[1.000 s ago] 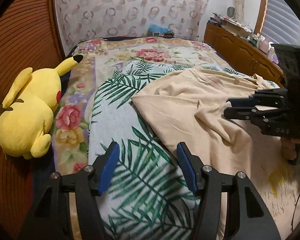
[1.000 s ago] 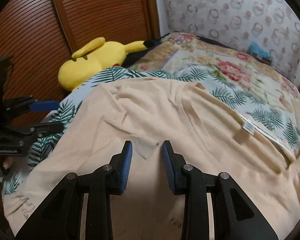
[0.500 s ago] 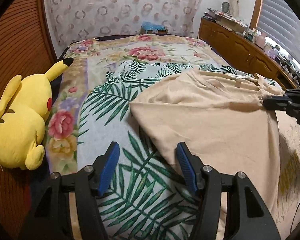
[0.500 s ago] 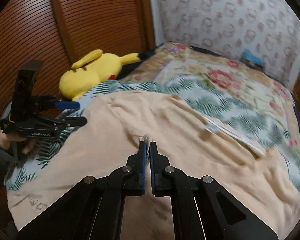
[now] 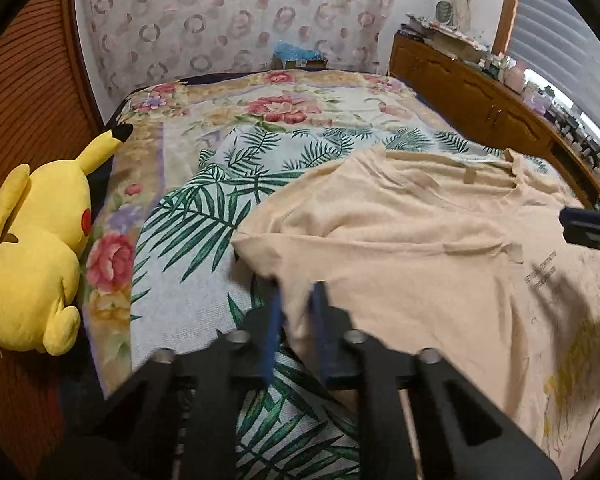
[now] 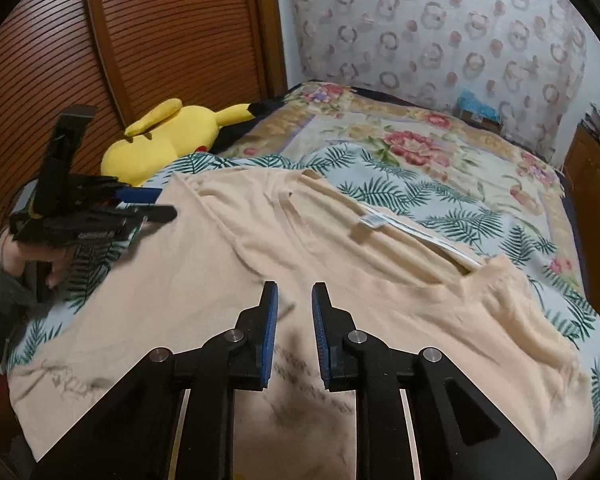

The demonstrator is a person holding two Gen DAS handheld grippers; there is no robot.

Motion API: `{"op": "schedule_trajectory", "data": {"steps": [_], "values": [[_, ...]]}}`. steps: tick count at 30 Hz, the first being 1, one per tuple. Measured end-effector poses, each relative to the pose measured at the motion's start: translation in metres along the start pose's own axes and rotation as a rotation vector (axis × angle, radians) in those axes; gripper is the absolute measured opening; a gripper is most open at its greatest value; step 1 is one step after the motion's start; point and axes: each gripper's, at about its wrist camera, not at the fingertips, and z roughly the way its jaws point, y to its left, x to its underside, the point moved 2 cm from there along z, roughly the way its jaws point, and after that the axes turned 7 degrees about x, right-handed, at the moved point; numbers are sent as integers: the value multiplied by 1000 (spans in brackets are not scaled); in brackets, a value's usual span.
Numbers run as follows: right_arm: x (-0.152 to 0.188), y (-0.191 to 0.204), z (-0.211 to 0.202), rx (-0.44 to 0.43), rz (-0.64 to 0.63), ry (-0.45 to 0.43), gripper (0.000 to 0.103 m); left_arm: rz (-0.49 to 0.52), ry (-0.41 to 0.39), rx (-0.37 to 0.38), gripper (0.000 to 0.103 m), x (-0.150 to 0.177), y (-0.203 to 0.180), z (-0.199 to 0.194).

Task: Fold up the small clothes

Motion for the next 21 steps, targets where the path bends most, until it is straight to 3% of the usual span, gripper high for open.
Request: {"op": "schedule_trajectory", "data": {"steps": [8,14,21], "values": [[33,-23,-30,14,34,-10,16,-5,-61,-117,0,-12,30,-19],[54,-32,-49,40,52,-33,16,2,-66,-114,1,-7,34,-23],[72,-47,-66,100,93,-41,16,50,-122,-103,15,10,1,-58]]}}
